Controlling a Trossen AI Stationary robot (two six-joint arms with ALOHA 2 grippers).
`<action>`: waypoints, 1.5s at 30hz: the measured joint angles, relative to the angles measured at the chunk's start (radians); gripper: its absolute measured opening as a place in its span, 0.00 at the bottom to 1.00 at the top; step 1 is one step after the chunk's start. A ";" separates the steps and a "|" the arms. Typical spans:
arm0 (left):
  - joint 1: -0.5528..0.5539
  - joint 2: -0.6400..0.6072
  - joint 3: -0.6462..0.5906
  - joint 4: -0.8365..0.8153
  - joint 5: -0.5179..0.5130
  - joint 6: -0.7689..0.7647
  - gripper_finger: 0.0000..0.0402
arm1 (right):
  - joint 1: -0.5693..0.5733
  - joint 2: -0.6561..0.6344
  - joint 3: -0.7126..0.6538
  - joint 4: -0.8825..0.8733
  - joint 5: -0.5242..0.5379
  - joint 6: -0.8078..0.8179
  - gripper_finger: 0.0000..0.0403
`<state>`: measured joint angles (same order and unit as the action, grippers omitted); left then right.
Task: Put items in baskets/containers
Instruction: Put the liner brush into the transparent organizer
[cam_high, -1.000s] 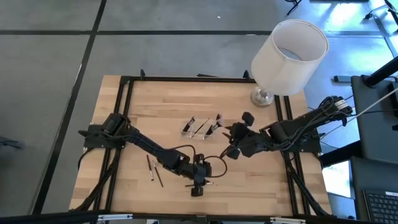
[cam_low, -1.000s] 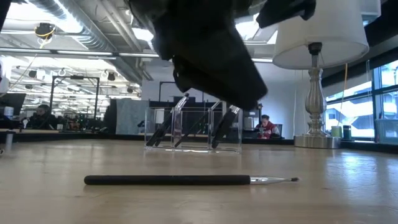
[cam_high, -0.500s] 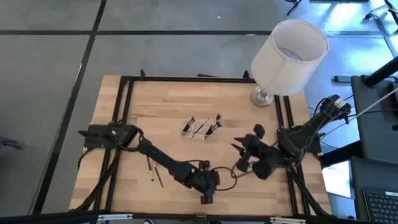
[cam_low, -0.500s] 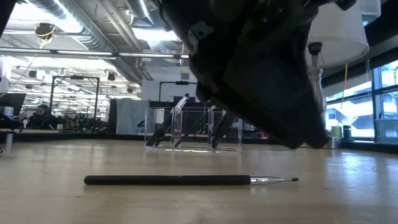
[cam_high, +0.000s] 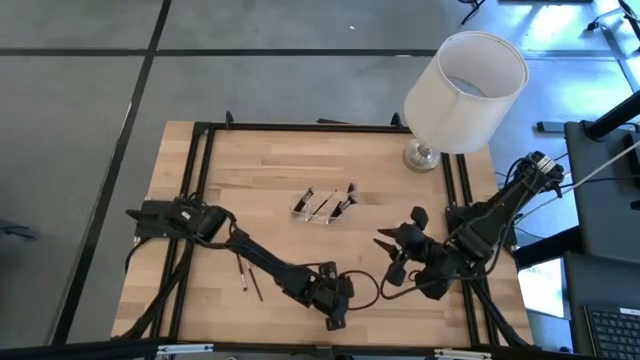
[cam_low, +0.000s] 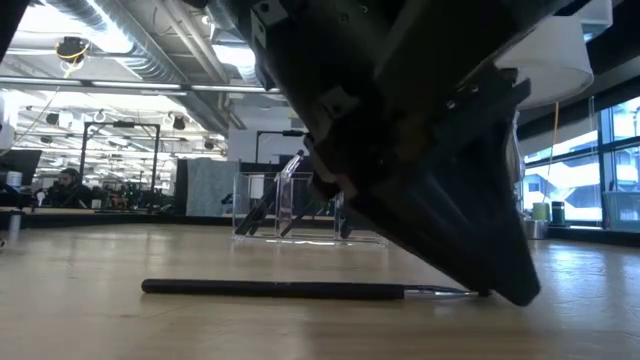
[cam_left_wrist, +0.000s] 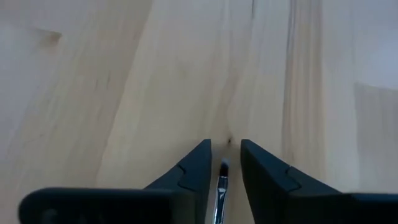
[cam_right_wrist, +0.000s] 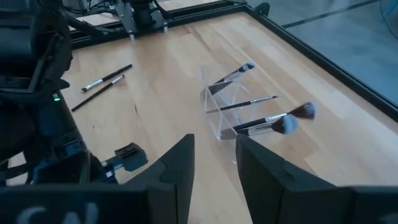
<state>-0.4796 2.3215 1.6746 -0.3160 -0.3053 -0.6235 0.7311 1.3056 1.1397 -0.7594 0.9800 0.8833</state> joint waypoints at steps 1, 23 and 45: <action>-0.002 0.000 0.001 -0.015 -0.002 0.000 0.20 | 0.000 0.000 0.000 0.001 0.002 -0.001 0.29; 0.033 -0.129 -0.009 -0.149 -0.335 0.174 0.01 | 0.000 -0.001 0.000 0.010 0.080 -0.016 0.29; 0.430 -0.256 -0.070 0.312 -0.438 0.244 0.01 | 0.205 -0.071 0.000 -0.343 0.187 0.272 0.29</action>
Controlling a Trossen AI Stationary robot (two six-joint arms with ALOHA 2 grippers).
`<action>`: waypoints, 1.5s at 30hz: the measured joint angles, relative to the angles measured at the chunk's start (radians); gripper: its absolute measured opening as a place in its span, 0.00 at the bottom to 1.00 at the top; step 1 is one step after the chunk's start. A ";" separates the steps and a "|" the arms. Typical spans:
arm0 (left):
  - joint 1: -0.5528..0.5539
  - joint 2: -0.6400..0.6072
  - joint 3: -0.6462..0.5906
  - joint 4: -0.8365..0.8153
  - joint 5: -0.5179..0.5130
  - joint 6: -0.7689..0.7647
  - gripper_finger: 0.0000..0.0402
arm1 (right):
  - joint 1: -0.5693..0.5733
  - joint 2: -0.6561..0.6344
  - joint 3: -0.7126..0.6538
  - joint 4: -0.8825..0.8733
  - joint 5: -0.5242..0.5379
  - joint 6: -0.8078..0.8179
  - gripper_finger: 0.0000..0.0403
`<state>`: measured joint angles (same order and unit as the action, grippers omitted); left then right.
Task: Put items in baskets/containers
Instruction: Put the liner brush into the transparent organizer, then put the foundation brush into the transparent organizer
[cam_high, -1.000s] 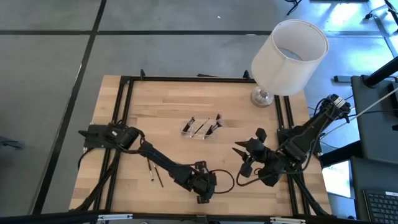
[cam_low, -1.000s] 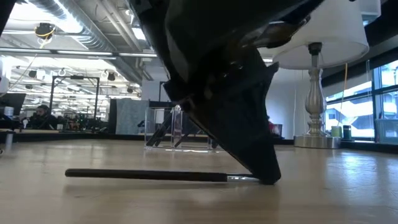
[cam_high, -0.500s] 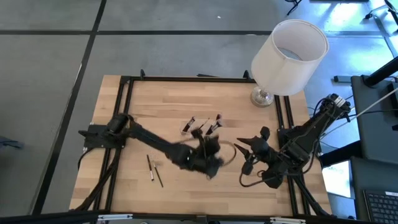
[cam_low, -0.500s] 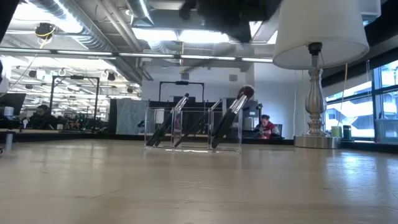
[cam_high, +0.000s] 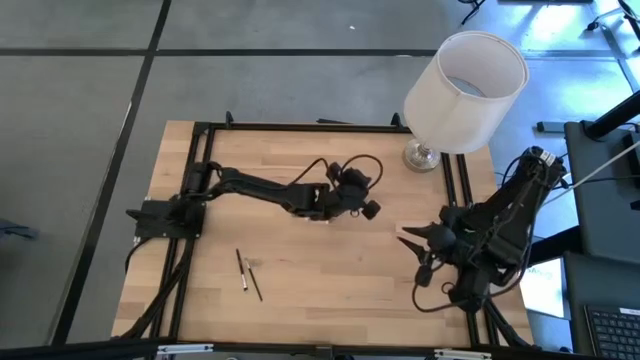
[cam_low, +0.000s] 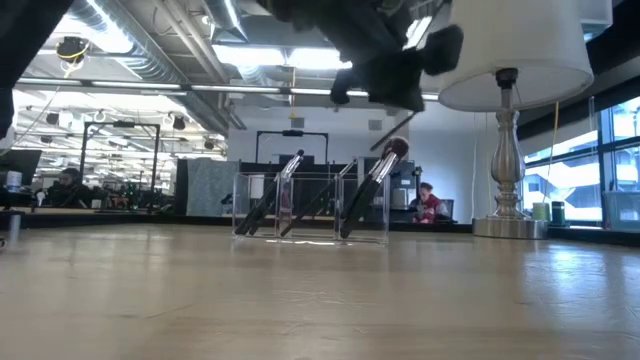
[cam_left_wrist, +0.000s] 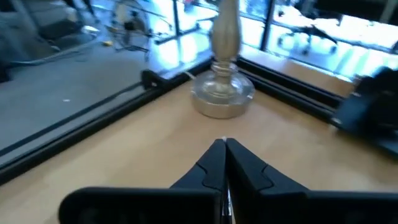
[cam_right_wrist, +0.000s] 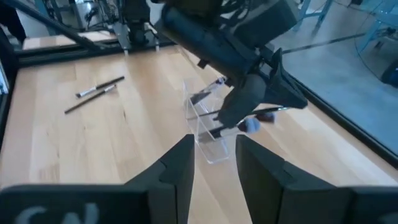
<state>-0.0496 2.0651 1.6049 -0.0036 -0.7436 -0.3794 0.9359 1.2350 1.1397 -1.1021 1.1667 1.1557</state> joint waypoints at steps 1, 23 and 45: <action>0.002 0.001 -0.013 0.018 -0.021 0.000 0.01 | 0.009 0.000 0.000 -0.017 0.000 0.013 0.29; -0.039 0.000 -0.189 0.158 -0.269 -0.101 0.02 | 0.038 -0.003 0.000 -0.055 0.038 0.008 0.29; -0.099 -0.072 -0.190 0.079 0.032 0.022 0.36 | 0.038 -0.003 0.000 -0.054 0.036 -0.011 0.29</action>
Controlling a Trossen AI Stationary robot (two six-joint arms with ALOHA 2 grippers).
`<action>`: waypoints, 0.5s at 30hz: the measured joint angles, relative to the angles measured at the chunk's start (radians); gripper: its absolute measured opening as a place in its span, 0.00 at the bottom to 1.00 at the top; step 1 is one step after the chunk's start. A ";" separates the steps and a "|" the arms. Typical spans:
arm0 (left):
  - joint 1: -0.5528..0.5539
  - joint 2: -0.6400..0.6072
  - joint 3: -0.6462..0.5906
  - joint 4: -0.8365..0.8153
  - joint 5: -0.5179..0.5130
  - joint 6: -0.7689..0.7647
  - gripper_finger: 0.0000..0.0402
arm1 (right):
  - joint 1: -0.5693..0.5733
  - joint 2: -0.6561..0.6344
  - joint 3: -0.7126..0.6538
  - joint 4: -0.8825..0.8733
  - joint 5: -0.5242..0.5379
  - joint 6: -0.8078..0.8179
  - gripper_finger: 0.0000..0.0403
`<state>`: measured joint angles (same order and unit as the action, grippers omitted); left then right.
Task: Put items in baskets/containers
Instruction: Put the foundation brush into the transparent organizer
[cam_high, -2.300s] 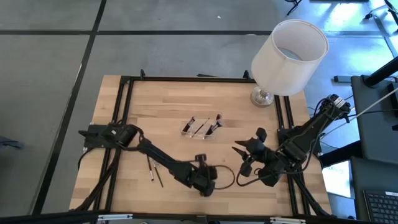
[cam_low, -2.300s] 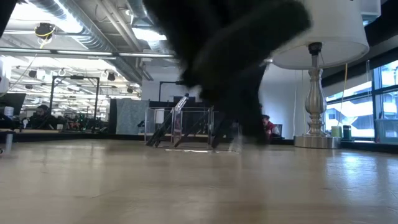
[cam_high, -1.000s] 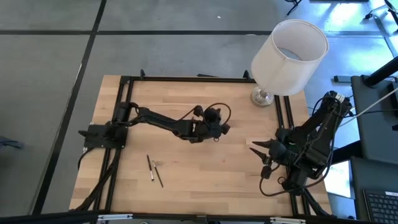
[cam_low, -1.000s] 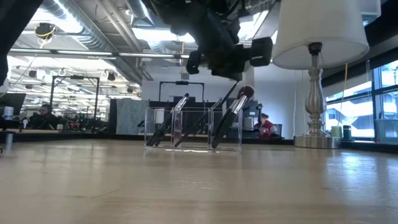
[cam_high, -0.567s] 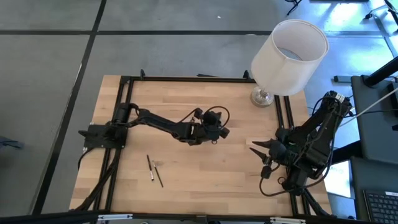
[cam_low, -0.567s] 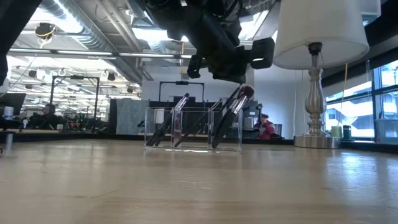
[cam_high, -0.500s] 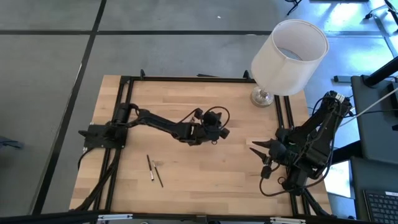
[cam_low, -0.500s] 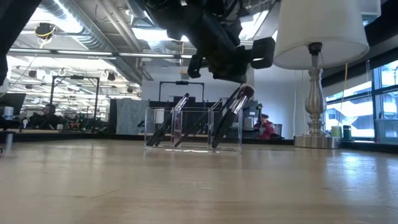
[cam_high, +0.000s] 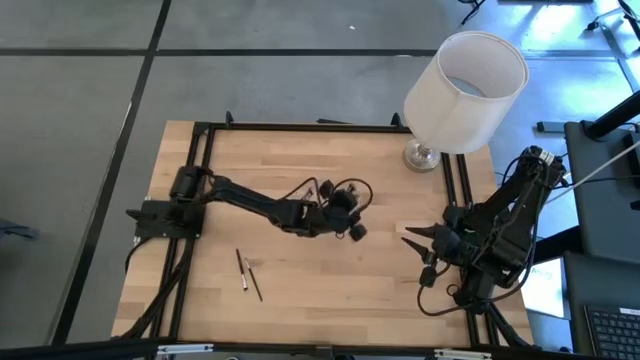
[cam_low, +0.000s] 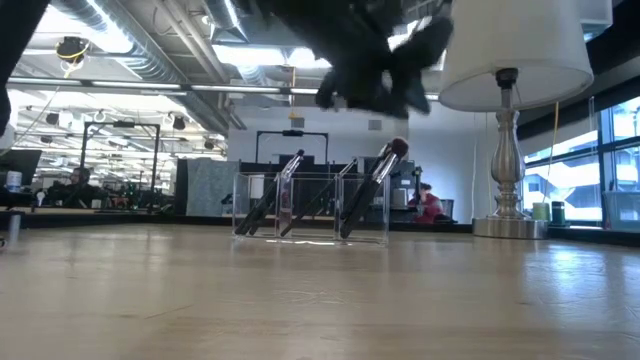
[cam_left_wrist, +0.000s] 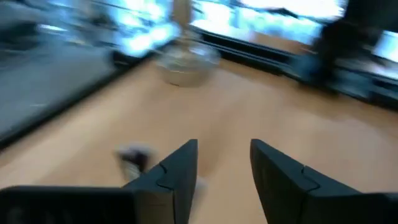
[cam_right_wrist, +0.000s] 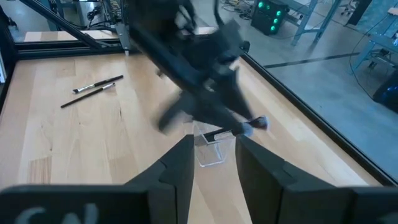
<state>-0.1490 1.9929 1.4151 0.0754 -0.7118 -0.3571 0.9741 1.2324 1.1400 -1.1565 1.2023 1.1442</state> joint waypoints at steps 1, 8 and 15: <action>-0.013 -0.026 0.000 -0.042 0.051 0.001 0.36 | 0.000 0.000 0.000 0.000 -0.006 0.000 0.29; -0.170 -0.159 0.002 -0.529 0.133 -0.264 0.34 | 0.000 0.000 0.000 -0.001 -0.020 -0.005 0.29; -0.366 -0.139 0.001 -0.994 0.212 -0.886 0.32 | -0.001 0.000 0.000 0.028 -0.065 0.013 0.29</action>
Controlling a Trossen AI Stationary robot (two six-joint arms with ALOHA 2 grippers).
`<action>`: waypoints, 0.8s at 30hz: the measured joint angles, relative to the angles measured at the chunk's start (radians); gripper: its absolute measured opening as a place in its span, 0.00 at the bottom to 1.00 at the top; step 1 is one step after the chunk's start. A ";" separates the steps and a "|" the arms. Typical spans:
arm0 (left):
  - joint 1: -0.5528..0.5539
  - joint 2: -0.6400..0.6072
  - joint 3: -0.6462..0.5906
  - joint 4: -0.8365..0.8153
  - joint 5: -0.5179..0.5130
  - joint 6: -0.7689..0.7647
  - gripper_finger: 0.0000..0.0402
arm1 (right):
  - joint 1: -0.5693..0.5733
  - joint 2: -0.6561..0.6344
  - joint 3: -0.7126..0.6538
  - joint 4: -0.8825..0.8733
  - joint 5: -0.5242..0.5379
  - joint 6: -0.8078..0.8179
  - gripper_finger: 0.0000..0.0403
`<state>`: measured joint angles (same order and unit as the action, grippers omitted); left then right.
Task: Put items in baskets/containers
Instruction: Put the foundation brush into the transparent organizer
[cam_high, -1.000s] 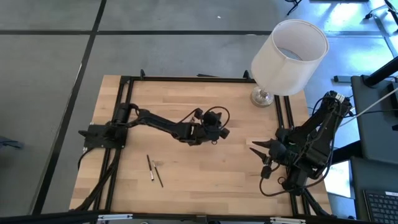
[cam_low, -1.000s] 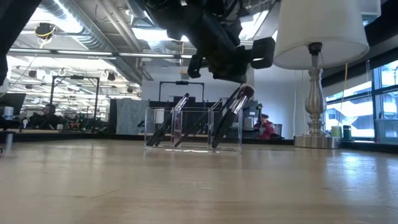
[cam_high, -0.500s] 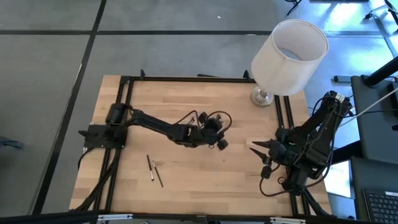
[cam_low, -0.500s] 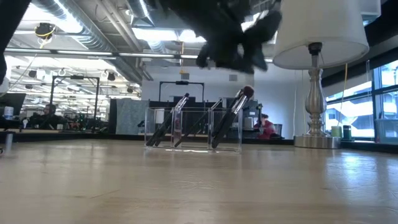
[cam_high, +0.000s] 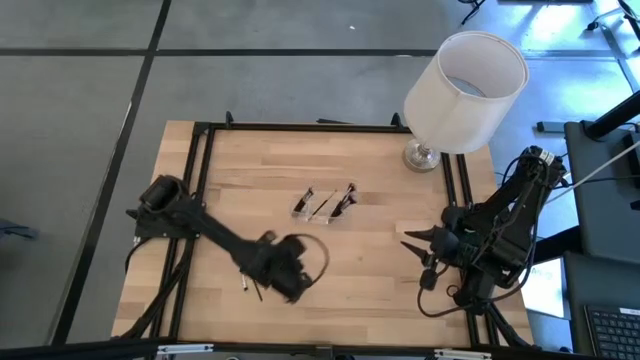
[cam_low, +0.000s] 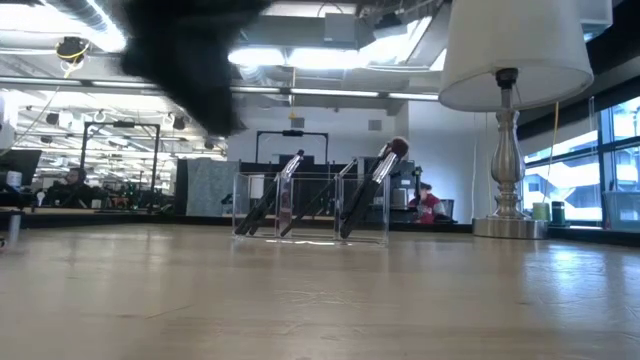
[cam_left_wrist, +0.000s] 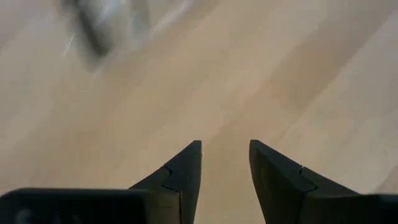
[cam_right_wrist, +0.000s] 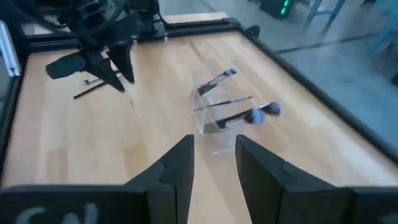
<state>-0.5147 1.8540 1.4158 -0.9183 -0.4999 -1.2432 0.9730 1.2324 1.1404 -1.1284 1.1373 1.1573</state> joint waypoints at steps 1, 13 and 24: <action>-0.023 0.001 -0.001 -0.051 0.018 -0.083 0.33 | 0.000 0.000 0.000 0.006 -0.006 0.010 0.29; -0.239 0.001 -0.045 -0.271 -0.089 -0.735 0.40 | -0.015 0.000 0.000 0.101 -0.015 0.020 0.29; -0.333 0.002 -0.173 -0.201 0.292 -0.340 0.37 | -0.015 0.000 0.000 0.100 -0.014 0.017 0.29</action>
<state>-0.8481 1.8561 1.2430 -1.1193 -0.2078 -1.5829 0.9575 1.2324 1.1404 -1.0286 1.1233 1.1744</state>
